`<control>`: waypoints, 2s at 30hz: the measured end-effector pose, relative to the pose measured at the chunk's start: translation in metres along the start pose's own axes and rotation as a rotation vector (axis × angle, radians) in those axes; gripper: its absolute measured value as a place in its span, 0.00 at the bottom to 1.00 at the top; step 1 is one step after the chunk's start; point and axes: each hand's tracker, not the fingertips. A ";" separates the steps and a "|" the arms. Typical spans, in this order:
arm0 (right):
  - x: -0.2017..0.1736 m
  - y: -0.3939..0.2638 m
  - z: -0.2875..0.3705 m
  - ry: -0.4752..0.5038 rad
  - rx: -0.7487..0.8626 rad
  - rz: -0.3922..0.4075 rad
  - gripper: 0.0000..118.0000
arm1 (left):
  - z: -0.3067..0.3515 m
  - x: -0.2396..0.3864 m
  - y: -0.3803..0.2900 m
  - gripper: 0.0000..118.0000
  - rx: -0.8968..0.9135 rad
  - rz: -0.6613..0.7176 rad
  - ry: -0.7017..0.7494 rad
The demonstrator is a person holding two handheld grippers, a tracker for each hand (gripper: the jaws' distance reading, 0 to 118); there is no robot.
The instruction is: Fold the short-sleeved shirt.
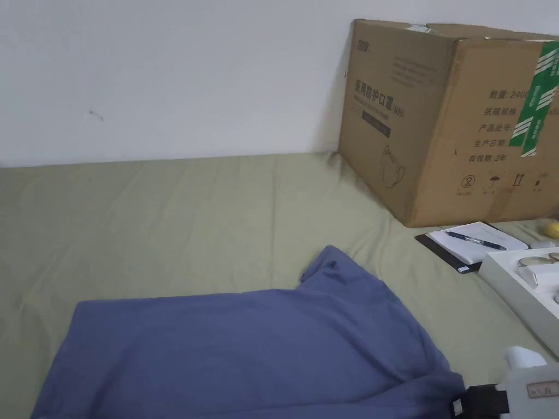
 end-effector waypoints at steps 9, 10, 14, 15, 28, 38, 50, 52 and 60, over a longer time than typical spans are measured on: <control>-0.052 0.009 0.100 0.009 0.286 0.196 0.97 | 0.103 0.024 0.013 0.99 0.330 -0.035 -0.017; -0.076 -0.004 0.114 0.053 0.336 0.217 0.98 | 0.113 0.033 0.015 0.99 0.344 -0.046 -0.048; -0.131 -0.023 0.147 0.217 0.548 0.291 0.93 | 0.141 0.064 0.017 0.96 0.406 -0.122 -0.112; -0.142 -0.029 0.151 0.303 0.615 0.308 0.86 | 0.144 0.070 0.014 0.88 0.441 -0.141 -0.124; -0.186 -0.022 0.099 0.334 0.711 0.420 0.00 | 0.072 0.101 0.134 0.00 0.379 -0.285 -0.067; -0.194 0.008 0.027 0.370 0.483 0.358 0.00 | -0.150 0.035 0.294 1.00 -0.125 -0.140 -0.099; -0.187 0.008 -0.021 0.291 0.349 0.335 0.00 | -0.220 0.029 0.273 0.92 -0.173 -0.294 0.028; -0.193 0.007 -0.023 0.295 0.343 0.339 0.00 | -0.211 0.031 0.275 0.76 -0.119 -0.306 0.053; -0.183 0.066 -0.017 0.335 0.417 0.345 0.00 | -0.172 0.040 0.258 0.00 -0.038 -0.310 -0.029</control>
